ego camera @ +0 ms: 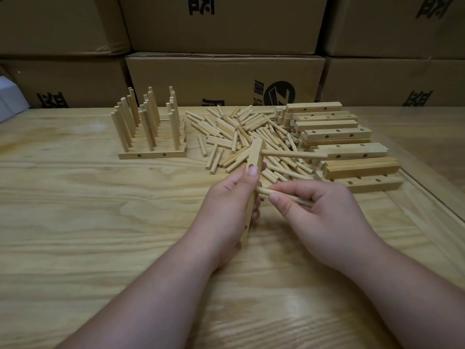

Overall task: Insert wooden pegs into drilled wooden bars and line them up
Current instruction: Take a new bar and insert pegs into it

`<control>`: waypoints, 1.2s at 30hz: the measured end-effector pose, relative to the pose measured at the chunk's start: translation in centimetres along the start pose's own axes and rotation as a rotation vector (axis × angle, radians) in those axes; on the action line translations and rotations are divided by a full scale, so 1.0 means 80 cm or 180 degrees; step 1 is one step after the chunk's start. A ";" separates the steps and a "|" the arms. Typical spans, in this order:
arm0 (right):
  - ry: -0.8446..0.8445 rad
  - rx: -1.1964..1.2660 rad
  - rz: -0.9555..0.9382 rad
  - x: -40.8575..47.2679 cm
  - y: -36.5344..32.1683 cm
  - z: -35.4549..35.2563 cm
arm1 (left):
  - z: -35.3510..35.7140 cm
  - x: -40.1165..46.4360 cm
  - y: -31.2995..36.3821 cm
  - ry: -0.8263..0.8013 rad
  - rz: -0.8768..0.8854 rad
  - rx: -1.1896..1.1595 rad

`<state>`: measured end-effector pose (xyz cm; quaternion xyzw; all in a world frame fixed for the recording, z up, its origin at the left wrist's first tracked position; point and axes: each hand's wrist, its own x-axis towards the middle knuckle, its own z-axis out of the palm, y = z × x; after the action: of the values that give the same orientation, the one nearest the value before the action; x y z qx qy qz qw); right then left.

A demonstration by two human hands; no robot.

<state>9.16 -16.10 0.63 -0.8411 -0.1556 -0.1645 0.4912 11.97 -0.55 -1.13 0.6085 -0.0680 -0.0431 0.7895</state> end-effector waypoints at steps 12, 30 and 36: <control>-0.0025 0.0247 0.0243 0.002 0.007 -0.002 | 0.003 0.001 0.000 0.0112 -0.0070 0.0043; -0.0027 0.0247 0.0131 0.000 0.010 0.001 | 0.003 0.000 -0.001 0.0108 0.0083 0.0389; 0.0064 0.0267 0.0039 -0.004 0.005 0.006 | 0.001 -0.001 -0.002 0.0092 0.0172 0.0559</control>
<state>9.13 -15.90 -0.03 -0.8189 -0.1523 -0.1633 0.5287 11.90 -0.65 -1.27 0.6739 -0.0765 -0.0068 0.7348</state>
